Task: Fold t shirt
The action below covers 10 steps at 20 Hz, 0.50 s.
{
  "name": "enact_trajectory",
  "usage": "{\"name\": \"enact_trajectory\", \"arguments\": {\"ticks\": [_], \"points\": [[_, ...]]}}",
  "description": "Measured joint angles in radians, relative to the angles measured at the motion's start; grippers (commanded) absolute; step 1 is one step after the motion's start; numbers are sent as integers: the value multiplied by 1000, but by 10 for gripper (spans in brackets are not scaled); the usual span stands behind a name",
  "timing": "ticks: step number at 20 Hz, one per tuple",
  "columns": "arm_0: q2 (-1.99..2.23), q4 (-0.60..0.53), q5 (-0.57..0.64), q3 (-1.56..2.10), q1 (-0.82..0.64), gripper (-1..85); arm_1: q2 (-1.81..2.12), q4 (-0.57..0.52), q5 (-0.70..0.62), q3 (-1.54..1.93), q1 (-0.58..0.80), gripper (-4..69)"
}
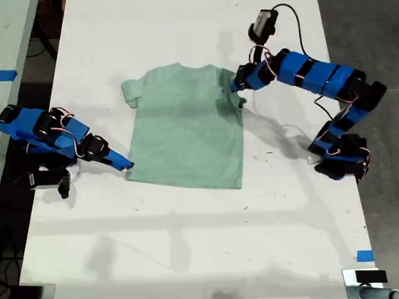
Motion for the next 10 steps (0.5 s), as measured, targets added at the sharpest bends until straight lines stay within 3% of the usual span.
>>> {"name": "enact_trajectory", "arguments": {"ticks": [3,6,7,8,9,10], "points": [[0,0,0,0,0,179,-77,-153,21,-66,-130,16],[0,0,0,0,0,179,-287,-186,28,-255,-224,30],[0,0,0,0,0,179,-356,-184,28,-322,-241,121],[0,0,0,0,0,179,-420,-176,28,-391,-250,109],[0,0,0,0,0,179,-456,-149,26,-446,-253,13],[0,0,0,0,0,179,-463,-100,26,-492,-253,14]]}}
